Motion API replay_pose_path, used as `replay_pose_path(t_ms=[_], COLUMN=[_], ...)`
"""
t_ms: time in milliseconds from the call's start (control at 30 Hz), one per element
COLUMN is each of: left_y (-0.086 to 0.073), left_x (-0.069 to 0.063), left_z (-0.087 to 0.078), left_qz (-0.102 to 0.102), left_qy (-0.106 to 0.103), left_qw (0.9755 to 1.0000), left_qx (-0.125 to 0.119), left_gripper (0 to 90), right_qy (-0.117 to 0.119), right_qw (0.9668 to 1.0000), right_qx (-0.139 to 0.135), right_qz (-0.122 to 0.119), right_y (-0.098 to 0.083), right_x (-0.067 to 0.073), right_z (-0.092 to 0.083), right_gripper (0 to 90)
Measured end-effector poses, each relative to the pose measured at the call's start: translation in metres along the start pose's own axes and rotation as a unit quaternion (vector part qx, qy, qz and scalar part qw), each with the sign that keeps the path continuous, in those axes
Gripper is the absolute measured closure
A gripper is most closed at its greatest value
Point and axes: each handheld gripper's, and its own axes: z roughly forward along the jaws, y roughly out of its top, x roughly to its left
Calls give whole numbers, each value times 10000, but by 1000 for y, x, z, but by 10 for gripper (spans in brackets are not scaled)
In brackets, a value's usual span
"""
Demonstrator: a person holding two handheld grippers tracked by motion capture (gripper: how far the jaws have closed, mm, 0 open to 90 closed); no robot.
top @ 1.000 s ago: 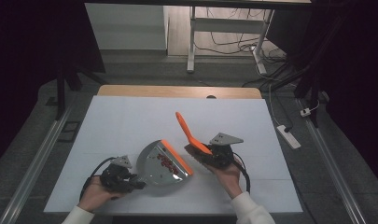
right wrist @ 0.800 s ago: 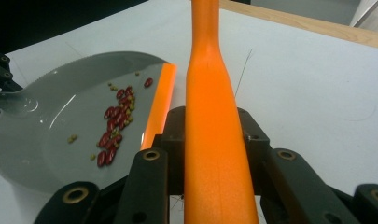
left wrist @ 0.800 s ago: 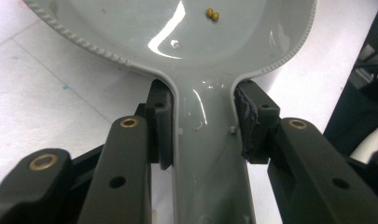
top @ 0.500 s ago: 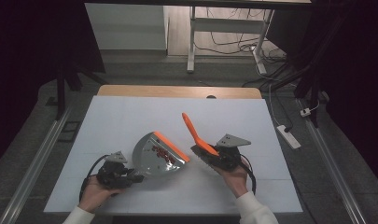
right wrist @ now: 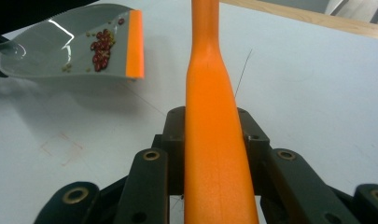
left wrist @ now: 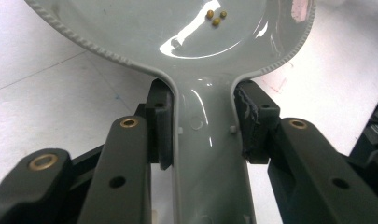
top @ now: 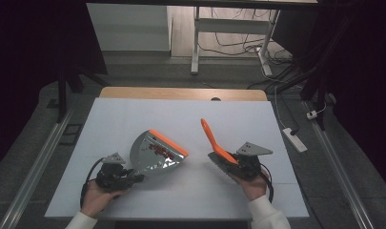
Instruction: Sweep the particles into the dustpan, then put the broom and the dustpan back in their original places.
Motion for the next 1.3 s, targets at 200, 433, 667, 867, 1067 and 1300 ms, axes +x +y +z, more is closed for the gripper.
replay_pose_path(t_ms=[200, 433, 667, 867, 1067, 1300], left_y=[-3, -7, -9, -11, -15, -20], left_x=[0, 3, 3, 4, 5, 5], left_z=[-6, -5, -6, -6, -8, -10], left_qz=[-193, -481, -667, -783, -957, -1156], left_qy=[200, 339, 475, 560, 650, 766], left_qw=[9992, 9979, 9961, 9948, 9925, 9890], left_qx=[-293, -281, -318, -329, -400, -510], left_gripper=[611, 611, 611, 611, 611, 611], right_qy=[5, -59, -40, 71, 194, 340], right_qw=[10000, 9997, 9994, 9988, 9975, 9963], right_qx=[32, 115, 86, 144, 268, 336], right_qz=[79, 199, 342, 471, 618, 719], right_y=[-1, -2, -3, -5, -5, -6], right_x=[-7, -16, -26, -30, -30, -31], right_z=[-9, -17, -26, -24, -19, -18], right_gripper=[707, 706, 706, 707, 707, 707])
